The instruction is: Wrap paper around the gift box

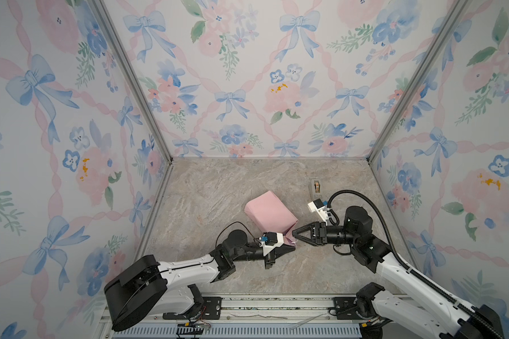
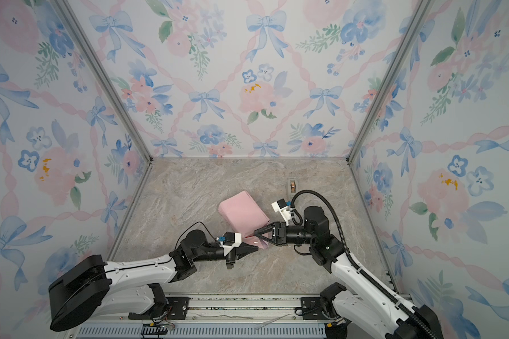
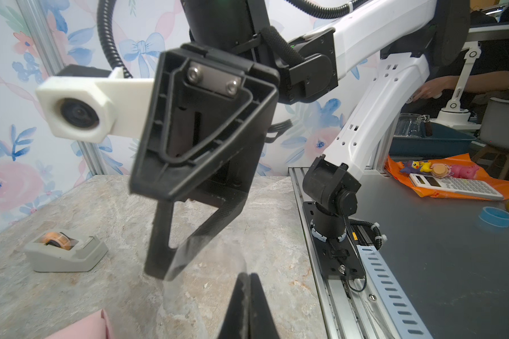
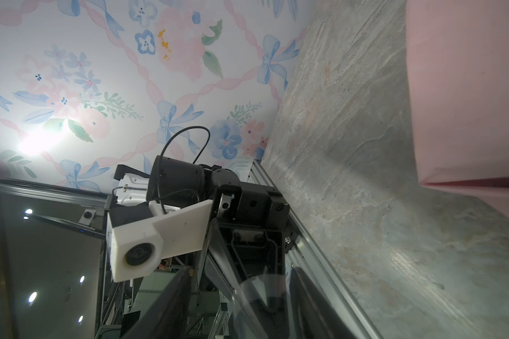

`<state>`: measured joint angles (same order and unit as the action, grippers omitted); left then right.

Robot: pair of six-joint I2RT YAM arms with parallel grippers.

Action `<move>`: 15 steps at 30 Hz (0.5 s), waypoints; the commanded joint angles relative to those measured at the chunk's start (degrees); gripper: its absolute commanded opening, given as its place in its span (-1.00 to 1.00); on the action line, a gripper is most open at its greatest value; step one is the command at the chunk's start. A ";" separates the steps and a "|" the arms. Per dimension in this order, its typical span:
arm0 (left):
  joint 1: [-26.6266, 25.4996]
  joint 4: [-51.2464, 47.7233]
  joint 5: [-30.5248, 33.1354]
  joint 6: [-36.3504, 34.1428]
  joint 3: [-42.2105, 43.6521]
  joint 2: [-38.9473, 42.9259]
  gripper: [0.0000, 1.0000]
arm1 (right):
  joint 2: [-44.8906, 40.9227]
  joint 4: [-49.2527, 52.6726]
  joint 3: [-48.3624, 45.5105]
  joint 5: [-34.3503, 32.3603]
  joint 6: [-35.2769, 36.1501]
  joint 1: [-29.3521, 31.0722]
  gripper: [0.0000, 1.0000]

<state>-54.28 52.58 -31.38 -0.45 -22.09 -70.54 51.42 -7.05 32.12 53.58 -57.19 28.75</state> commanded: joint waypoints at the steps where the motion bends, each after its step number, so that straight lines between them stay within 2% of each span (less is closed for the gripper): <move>1: 0.49 -0.46 0.15 -1.46 -1.29 0.56 -1.00 | -1.42 10.60 1.14 0.43 4.55 -1.39 0.27; 8: 0.61 -0.62 0.96 -1.66 -1.59 -0.08 -1.00 | -3.65 14.59 0.40 1.80 3.84 -1.35 0.39; 15: 0.61 -0.64 0.37 -1.52 -2.05 -0.75 -1.00 | -3.12 5.25 -0.01 1.89 -2.73 3.28 0.40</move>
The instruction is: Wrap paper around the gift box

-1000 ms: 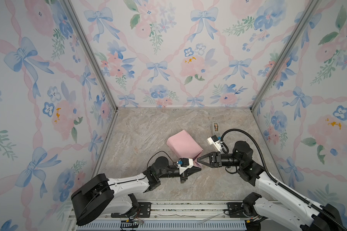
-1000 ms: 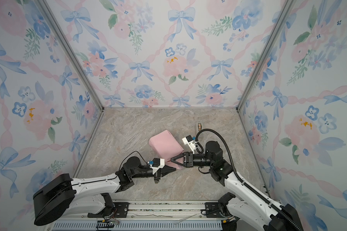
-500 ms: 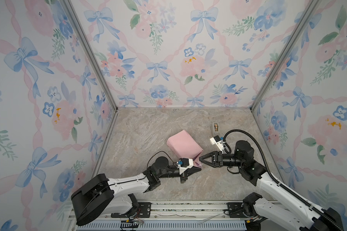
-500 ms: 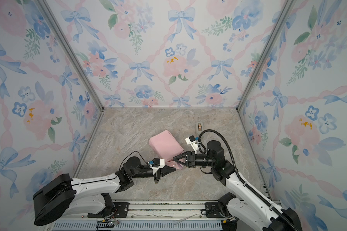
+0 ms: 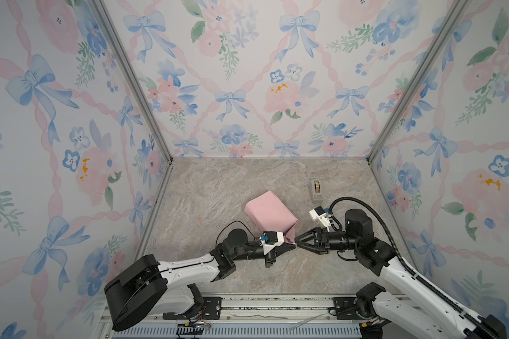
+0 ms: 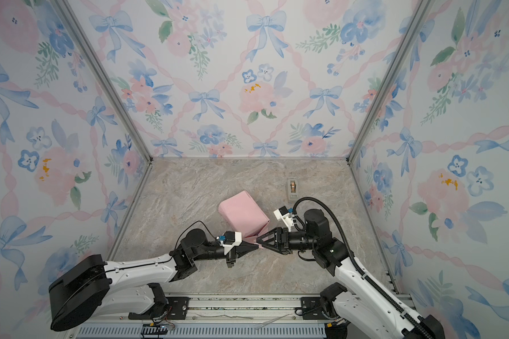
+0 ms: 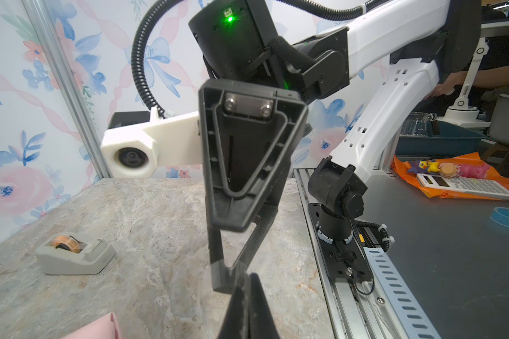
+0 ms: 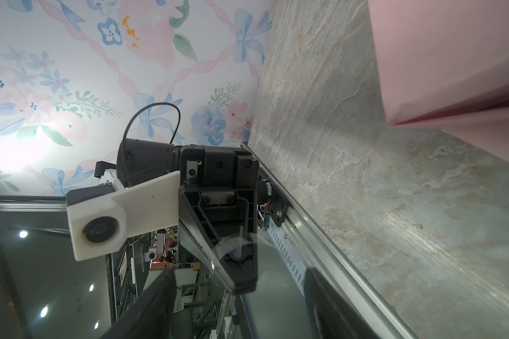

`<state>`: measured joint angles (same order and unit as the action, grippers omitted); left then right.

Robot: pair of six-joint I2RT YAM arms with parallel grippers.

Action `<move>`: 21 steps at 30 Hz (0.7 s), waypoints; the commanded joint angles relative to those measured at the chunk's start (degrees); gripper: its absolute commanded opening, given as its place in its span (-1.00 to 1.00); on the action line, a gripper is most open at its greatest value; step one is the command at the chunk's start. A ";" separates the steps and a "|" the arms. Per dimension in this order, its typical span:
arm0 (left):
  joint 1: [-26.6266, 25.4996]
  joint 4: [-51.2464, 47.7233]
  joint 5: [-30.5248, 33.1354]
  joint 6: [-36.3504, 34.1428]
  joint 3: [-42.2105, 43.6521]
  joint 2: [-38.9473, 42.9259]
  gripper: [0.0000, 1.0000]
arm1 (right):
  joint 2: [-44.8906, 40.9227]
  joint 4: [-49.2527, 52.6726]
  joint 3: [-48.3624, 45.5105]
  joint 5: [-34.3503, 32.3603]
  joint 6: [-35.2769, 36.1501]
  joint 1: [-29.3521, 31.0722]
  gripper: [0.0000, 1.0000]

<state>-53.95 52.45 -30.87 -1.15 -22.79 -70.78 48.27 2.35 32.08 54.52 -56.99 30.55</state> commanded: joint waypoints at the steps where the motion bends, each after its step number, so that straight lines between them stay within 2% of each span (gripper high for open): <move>1: 0.28 -0.51 -0.31 -0.79 -1.30 -0.61 -1.00 | 0.20 -4.68 0.23 0.72 -3.27 1.83 0.38; 21: 0.29 -0.52 -2.35 0.00 -1.47 -1.02 -1.00 | 6.76 -23.75 0.40 0.67 -9.66 3.64 0.03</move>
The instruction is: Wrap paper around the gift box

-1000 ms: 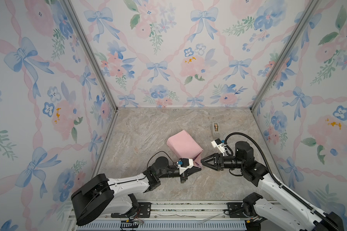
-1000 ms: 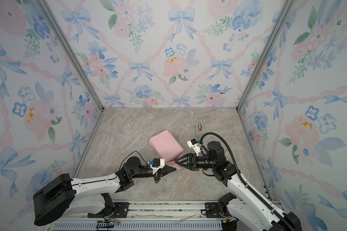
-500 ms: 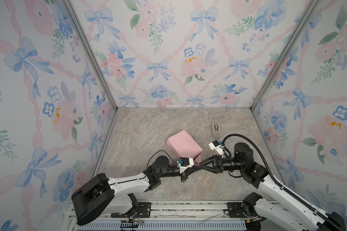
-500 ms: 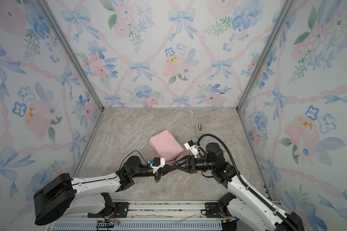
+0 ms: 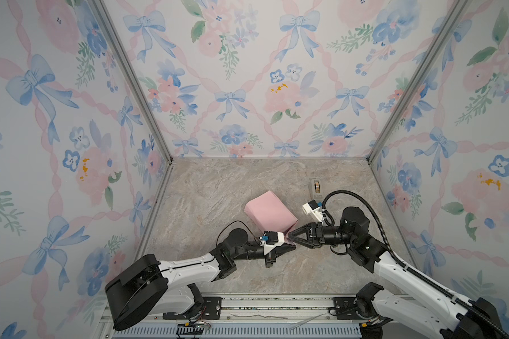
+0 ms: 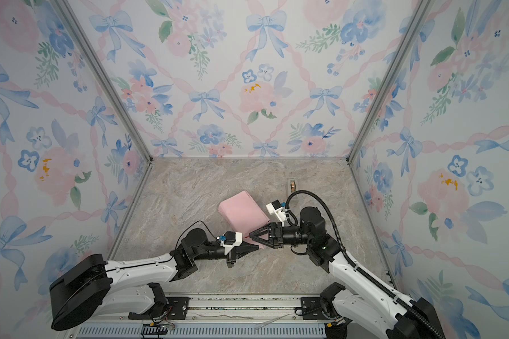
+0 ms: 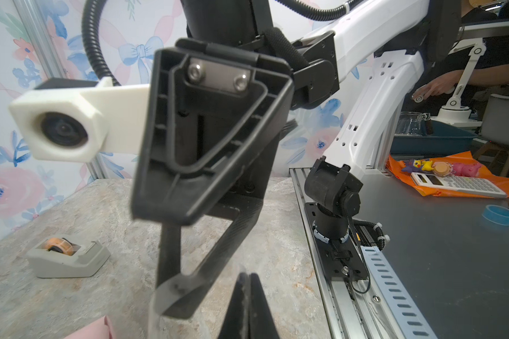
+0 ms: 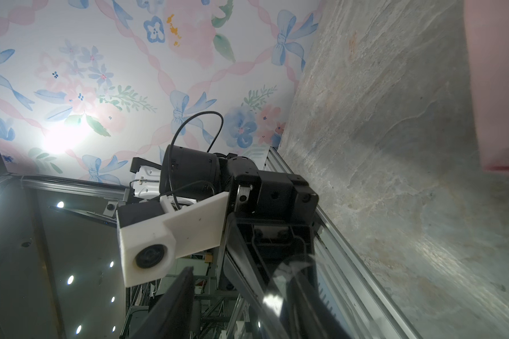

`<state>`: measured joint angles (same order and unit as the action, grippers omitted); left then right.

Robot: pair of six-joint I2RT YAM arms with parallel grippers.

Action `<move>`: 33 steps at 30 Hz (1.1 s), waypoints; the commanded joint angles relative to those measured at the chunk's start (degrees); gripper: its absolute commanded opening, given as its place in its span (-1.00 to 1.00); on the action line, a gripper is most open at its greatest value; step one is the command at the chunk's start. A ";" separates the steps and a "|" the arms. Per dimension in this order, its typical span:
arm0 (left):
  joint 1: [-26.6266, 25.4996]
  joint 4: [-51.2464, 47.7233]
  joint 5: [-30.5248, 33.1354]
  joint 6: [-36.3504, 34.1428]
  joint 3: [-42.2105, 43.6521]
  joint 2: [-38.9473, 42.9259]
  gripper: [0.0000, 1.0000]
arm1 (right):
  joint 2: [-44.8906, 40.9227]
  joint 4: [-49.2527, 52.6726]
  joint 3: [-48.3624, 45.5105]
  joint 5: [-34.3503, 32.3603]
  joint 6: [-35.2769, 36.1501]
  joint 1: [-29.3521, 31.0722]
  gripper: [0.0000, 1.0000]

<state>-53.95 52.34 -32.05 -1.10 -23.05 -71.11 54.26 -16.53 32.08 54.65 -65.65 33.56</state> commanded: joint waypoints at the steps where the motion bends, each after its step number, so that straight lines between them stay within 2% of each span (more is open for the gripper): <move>1: 0.21 -0.39 -1.19 -0.04 -1.21 -0.70 -1.00 | 1.46 -6.43 0.35 0.62 -1.68 0.63 0.01; 7: 0.23 -0.41 -0.74 -0.04 -0.86 -0.42 -1.00 | 3.74 -11.42 -0.44 1.32 -4.01 0.63 -0.10; 15: 0.20 -0.40 -0.64 -0.13 -0.79 -0.15 -1.00 | 3.42 -5.36 0.46 1.07 -0.63 0.63 -0.30; 20: 0.19 -0.39 -0.55 -0.13 -0.83 -0.11 -1.00 | 3.73 -5.40 0.49 1.15 -0.43 0.58 -0.45; 33: 0.21 -0.46 0.28 -0.13 -0.48 0.09 -1.00 | 3.55 -5.68 0.00 1.42 0.02 0.65 -0.68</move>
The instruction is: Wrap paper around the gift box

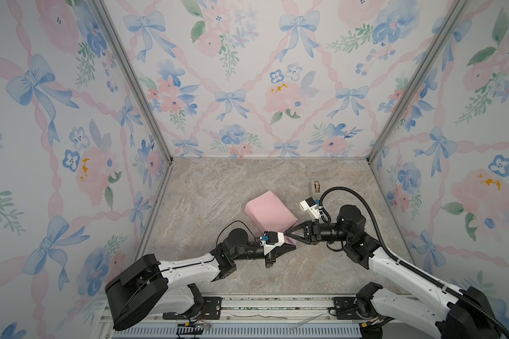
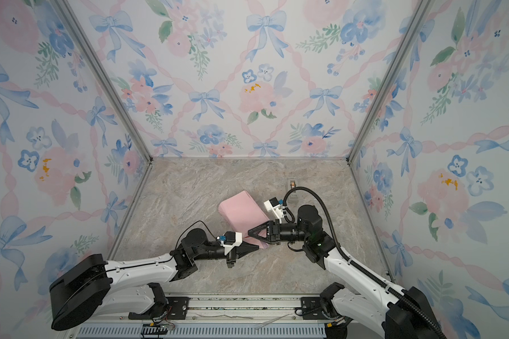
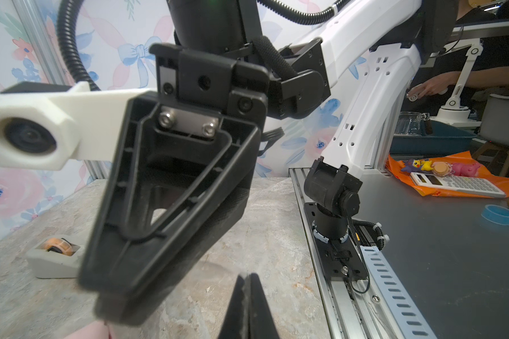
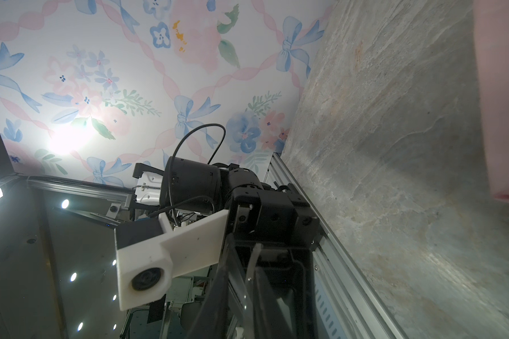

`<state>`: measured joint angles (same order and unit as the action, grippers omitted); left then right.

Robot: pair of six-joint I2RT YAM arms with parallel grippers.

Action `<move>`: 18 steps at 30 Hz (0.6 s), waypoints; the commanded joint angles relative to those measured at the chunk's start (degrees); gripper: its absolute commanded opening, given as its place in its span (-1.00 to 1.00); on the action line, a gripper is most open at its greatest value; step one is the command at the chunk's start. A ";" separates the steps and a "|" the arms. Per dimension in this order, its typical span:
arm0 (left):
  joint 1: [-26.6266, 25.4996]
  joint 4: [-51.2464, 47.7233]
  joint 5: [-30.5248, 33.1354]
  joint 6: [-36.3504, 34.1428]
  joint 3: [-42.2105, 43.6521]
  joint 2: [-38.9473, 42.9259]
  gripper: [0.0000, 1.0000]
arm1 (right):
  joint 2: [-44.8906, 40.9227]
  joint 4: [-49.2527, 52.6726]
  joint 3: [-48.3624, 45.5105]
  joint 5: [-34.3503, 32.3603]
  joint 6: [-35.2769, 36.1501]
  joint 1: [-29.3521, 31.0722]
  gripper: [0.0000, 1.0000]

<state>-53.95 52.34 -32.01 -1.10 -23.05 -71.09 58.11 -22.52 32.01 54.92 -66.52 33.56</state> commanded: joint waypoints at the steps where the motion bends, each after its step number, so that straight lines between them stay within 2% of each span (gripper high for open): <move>1: 0.32 -0.39 0.28 -0.13 -0.46 0.04 -1.00 | -0.36 0.32 0.06 1.16 0.95 0.64 -0.70; 7: 0.33 -0.43 0.63 -0.04 -0.45 0.16 -1.00 | -0.82 0.46 -0.02 1.33 1.76 0.63 -0.81; 11: 0.30 -0.78 1.62 -0.09 -0.35 0.25 -1.00 | -1.68 2.08 0.46 1.03 3.97 0.52 -0.96; 18: 0.33 -3.13 6.55 -3.63 0.67 2.65 -0.35 | -4.96 7.27 1.33 -2.96 9.00 -2.07 -1.00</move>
<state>-53.95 50.98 -28.14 -2.28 -23.03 -70.17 54.68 -17.30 32.03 53.71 -60.71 32.62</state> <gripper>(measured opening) 0.309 0.047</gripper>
